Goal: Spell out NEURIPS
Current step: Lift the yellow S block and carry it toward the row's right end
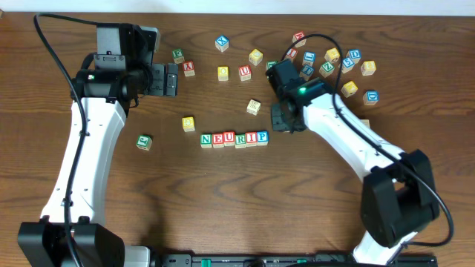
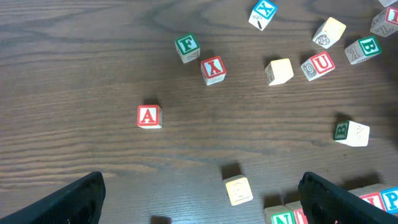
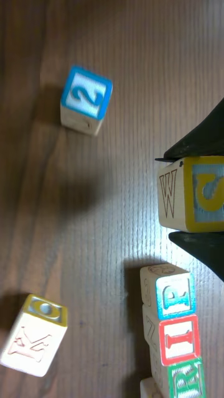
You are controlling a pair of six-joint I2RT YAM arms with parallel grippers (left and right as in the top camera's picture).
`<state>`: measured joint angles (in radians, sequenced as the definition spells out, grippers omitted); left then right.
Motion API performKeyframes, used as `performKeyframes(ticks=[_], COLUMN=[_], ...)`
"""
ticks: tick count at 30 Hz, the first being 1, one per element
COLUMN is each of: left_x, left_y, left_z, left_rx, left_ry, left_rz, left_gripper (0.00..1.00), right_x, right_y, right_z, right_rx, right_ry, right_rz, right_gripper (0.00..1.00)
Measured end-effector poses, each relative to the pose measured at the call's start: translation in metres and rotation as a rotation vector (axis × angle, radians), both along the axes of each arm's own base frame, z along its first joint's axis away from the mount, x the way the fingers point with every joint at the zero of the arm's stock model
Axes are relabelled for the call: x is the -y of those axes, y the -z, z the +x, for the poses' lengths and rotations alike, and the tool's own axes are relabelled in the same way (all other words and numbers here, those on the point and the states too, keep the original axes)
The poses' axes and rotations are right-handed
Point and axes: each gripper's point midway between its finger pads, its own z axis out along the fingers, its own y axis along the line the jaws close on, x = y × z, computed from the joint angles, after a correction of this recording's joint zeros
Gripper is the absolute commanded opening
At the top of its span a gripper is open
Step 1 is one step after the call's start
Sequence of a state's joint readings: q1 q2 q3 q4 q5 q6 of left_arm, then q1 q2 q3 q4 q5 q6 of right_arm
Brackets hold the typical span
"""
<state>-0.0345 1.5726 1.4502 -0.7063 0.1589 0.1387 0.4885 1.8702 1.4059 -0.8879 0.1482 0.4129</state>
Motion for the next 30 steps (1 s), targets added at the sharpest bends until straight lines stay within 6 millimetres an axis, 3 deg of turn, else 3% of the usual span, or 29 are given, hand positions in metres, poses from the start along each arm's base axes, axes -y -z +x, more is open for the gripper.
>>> performKeyframes(ticks=[5,19,30], left_x=[0.0,0.0,0.0], left_y=[0.0,0.0,0.0], left_z=[0.0,0.0,0.0], left_rx=[0.0,0.0,0.0], left_ry=[0.0,0.0,0.0], left_rz=[0.0,0.0,0.0], left_gripper=[0.98,0.98,0.98], right_x=[-0.005,-0.008,-0.013], right_y=[0.009,0.01,0.031], right_z=[0.0,0.006,0.006], right_rx=[-0.011,0.009,-0.027], right_ry=[-0.011,-0.01,-0.013], right_rz=[-0.003,0.007,0.007], right_gripper=[0.18,0.18,0.17])
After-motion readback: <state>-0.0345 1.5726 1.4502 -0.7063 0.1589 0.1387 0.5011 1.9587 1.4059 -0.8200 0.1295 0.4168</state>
